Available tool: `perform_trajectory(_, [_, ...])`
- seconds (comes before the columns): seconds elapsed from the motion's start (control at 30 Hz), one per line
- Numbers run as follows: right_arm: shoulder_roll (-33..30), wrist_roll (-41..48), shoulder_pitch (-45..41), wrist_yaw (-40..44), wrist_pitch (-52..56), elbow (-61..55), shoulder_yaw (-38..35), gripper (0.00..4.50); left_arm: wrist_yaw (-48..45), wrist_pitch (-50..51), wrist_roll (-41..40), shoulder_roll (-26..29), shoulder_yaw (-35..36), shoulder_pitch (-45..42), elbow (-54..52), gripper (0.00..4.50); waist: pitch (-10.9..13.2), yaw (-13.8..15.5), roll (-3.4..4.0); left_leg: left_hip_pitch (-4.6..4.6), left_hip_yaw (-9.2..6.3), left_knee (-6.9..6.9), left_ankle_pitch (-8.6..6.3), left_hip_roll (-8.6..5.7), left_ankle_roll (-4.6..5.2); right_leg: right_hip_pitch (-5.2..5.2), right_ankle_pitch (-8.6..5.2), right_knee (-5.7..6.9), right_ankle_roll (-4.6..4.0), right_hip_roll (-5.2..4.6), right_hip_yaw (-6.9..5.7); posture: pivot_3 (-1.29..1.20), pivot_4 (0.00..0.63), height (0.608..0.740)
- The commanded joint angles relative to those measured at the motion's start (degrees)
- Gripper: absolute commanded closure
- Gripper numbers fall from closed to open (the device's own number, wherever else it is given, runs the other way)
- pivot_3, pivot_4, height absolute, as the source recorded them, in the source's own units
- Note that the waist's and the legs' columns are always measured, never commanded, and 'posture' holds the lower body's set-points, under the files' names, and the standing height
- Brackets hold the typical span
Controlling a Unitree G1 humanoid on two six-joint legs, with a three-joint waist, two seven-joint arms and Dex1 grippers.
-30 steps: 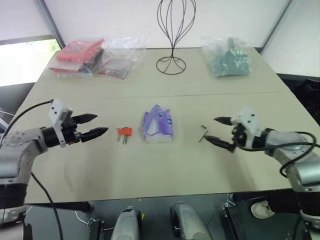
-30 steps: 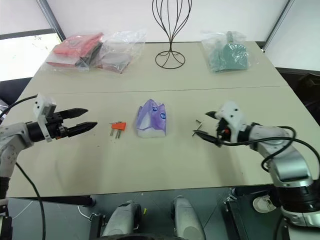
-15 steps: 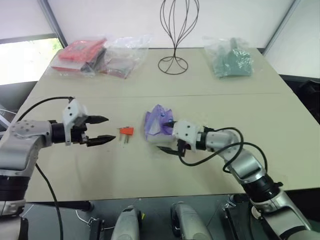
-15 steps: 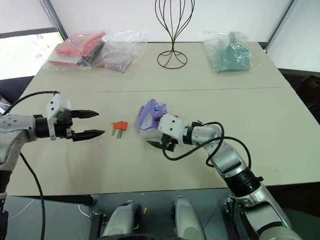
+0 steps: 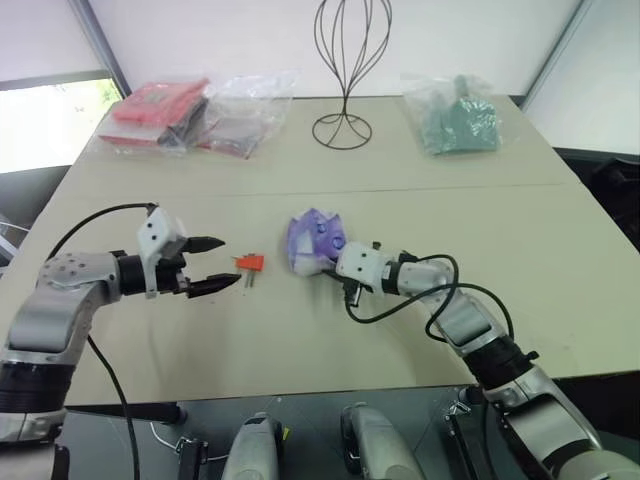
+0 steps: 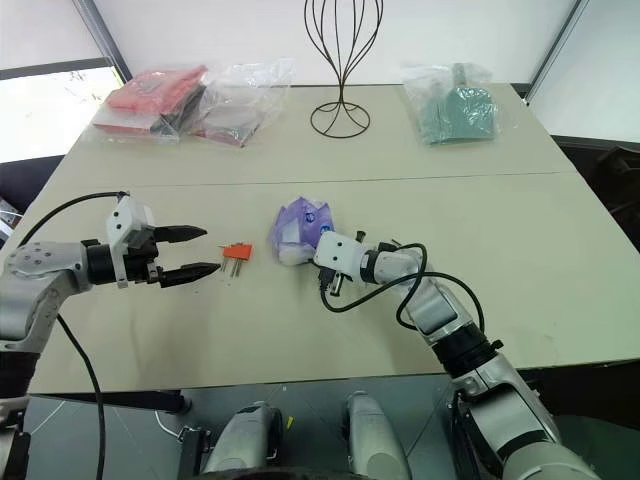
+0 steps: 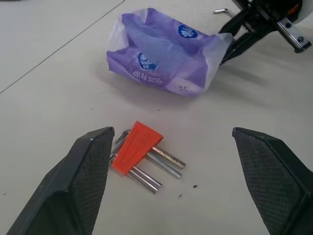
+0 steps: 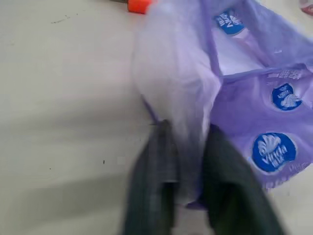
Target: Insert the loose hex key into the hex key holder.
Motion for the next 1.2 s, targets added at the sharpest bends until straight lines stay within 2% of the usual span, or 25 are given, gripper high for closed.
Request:
perform_trajectory(0.03, [0.6, -0.1, 0.1, -0.3, -0.6, -2.4, -1.2, 4.45, 0.4, -1.5, -0.1, -0.1, 1.4, 0.2, -1.1, 0.44, 0.0, 0.0, 0.00, 0.00, 0.00, 0.00, 0.00, 0.00, 0.00, 0.00, 0.00, 0.01, 0.00, 0.00, 0.00, 0.00, 0.150, 0.740])
perform_trajectory(0.2, [-0.7, -2.7, -1.7, -8.6, 2.0, -4.6, -7.8, 4.45, 0.6, -2.1, 0.4, -0.7, 1.0, -0.2, -0.3, 0.44, 0.0, 0.0, 0.00, -0.01, 0.00, 0.01, 0.00, 0.00, 0.00, -0.01, 0.00, 0.01, 0.00, -0.01, 0.00, 0.00, 0.150, 0.740])
perform_trajectory(0.3, [-5.0, -8.2, -4.1, -17.3, 6.6, -2.7, -13.7, 4.45, 0.7, -2.1, 0.4, -1.0, 1.0, -0.1, -0.3, 0.44, 0.0, 0.2, 0.03, -0.04, 0.00, 0.05, 0.00, -0.02, -0.01, -0.02, -0.01, 0.02, -0.02, -0.03, 0.01, 0.00, 0.150, 0.740])
perform_trajectory(0.4, [-8.7, -10.9, -5.1, -22.2, 13.0, -0.5, -18.3, 4.45, 1.0, -2.1, 0.5, -1.5, 0.6, 0.0, -0.4, 0.44, 0.0, 0.5, 0.01, -0.06, 0.01, 0.06, 0.02, -0.07, -0.03, -0.03, -0.02, -0.01, -0.04, -0.10, 0.00, 0.00, 0.150, 0.740])
perform_trajectory(0.57, [-11.5, -8.4, -4.4, -20.9, 19.8, 1.5, -23.5, 4.45, 1.2, -1.8, 0.8, -2.6, -0.8, -0.6, -0.6, 0.44, 0.0, -0.3, 0.01, -0.02, 0.04, -0.04, 0.01, -0.06, -0.03, -0.03, -0.01, -0.05, -0.02, -0.06, 0.06, 0.00, 0.150, 0.740])
perform_trajectory(0.77, [-15.6, -8.8, -2.1, -22.0, 23.1, 2.1, -25.7, 4.45, 1.5, -1.6, 0.8, -3.2, -1.1, -1.4, -0.1, 0.44, 0.0, -1.1, 0.06, -0.01, 0.00, -0.10, 0.02, -0.04, -0.02, -0.05, 0.04, 0.01, 0.08, 0.00, 0.06, 0.00, 0.150, 0.740])
perform_trajectory(0.87, [-15.3, -7.8, 0.0, -20.5, 24.2, 0.5, -25.3, 3.51, 1.7, -1.5, 0.8, -3.5, -1.4, -1.3, -0.4, 0.44, 0.0, -1.5, 0.04, 0.00, 0.00, -0.08, 0.02, -0.04, -0.02, -0.04, 0.04, 0.00, 0.08, -0.01, 0.06, 0.00, 0.150, 0.740])
perform_trajectory(1.07, [-16.6, -8.9, 1.1, -19.5, 26.8, -1.4, -24.0, 0.34, 1.5, -1.4, 0.6, -3.2, -1.5, -1.9, -0.1, 0.44, 0.0, -1.5, 0.07, 0.01, 0.00, -0.09, 0.02, -0.04, -0.02, -0.05, 0.04, 0.02, 0.09, 0.01, 0.08, 0.00, 0.150, 0.740])
perform_trajectory(1.1, [-16.9, -9.0, 1.1, -19.2, 27.0, -1.5, -23.8, 0.06, 1.5, -1.4, 0.6, -3.2, -1.5, -2.0, 0.0, 0.44, 0.0, -1.4, 0.07, 0.01, 0.00, -0.09, 0.02, -0.04, -0.02, -0.05, 0.03, 0.02, 0.08, 0.00, 0.08, 0.00, 0.150, 0.740])
perform_trajectory(1.2, [-17.9, -8.7, 1.5, -17.8, 28.5, -3.2, -23.8, 0.06, 1.3, -1.4, 0.7, -3.1, -1.6, -2.1, 0.2, 0.44, 0.0, -1.4, 0.07, 0.01, 0.00, -0.08, 0.02, -0.04, -0.02, -0.05, 0.03, 0.01, 0.08, 0.00, 0.07, 0.00, 0.150, 0.740])
